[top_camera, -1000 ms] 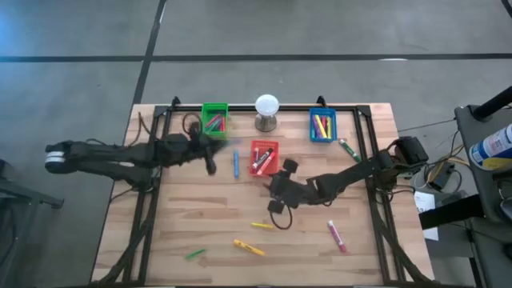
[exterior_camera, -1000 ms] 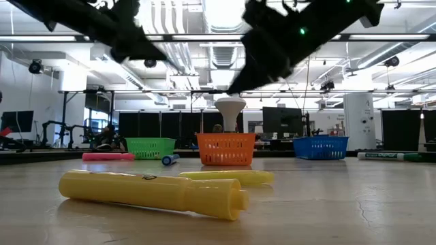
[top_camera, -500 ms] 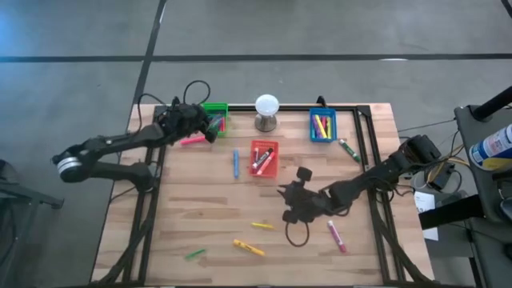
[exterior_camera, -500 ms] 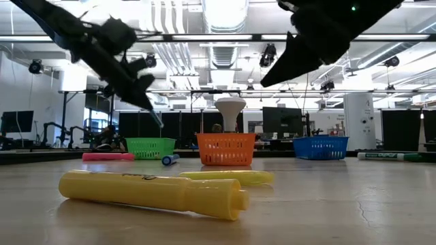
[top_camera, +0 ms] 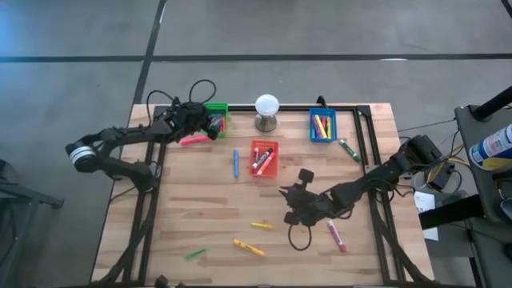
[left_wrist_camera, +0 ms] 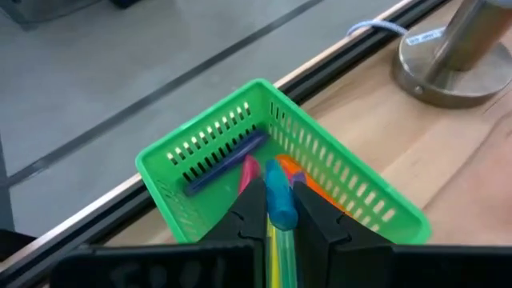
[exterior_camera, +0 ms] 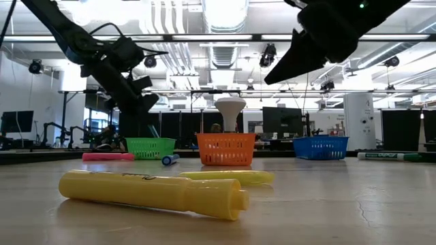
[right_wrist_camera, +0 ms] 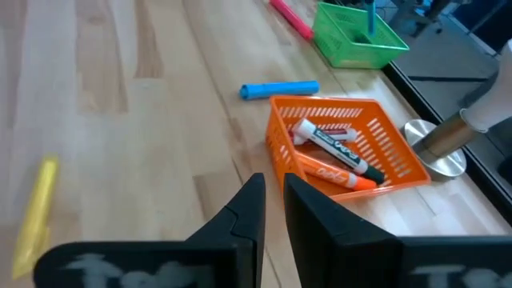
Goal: Pick & Place Markers
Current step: Put the blue pen into the green bin, then put the dark yellow highlighter into the blue bin
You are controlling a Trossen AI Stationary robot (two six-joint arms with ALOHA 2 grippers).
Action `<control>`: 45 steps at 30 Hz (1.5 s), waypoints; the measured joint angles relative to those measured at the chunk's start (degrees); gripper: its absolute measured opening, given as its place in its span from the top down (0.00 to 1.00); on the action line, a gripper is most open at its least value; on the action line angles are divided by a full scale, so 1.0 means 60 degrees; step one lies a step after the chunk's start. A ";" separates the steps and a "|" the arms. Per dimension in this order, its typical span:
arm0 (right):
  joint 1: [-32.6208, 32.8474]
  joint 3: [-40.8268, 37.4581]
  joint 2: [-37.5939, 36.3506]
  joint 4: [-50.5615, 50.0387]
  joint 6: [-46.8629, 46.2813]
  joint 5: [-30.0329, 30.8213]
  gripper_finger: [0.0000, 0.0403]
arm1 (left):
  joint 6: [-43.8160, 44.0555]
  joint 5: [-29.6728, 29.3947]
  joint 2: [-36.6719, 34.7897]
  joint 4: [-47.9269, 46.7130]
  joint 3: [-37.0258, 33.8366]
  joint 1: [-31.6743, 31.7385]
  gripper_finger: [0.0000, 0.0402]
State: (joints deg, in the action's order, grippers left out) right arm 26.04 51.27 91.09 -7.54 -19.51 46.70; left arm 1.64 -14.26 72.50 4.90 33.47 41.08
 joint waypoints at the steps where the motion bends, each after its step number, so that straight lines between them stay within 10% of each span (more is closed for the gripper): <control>1: 0.0006 0.0000 0.0000 0.0004 0.0000 -0.0002 0.89 | -0.0038 -0.0004 0.0056 0.0029 0.0000 0.0013 0.93; 15: -0.0007 0.0000 0.0004 0.0001 0.0025 -0.0004 0.89 | -0.0262 -0.0284 -0.0490 -0.0863 0.0361 0.0029 0.73; 26: -0.0004 0.0000 0.0007 -0.0013 0.0018 -0.0009 0.89 | -0.0545 0.0562 -0.2529 -0.5717 0.1941 -0.0788 0.82; 34: -0.0004 0.0000 0.0007 -0.0004 -0.0078 -0.0011 0.89 | 0.0321 0.1174 -0.3233 -0.7143 0.1460 -0.5047 0.92; 45: -0.0004 -0.0004 0.0011 0.0071 -0.0185 -0.0029 0.89 | 0.3270 -0.2145 -0.1179 -0.4900 0.0833 -1.1863 0.93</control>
State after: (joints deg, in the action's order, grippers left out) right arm 26.02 51.24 91.15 -7.11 -20.62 46.52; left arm 21.26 -27.13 65.43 -24.51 38.47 -30.10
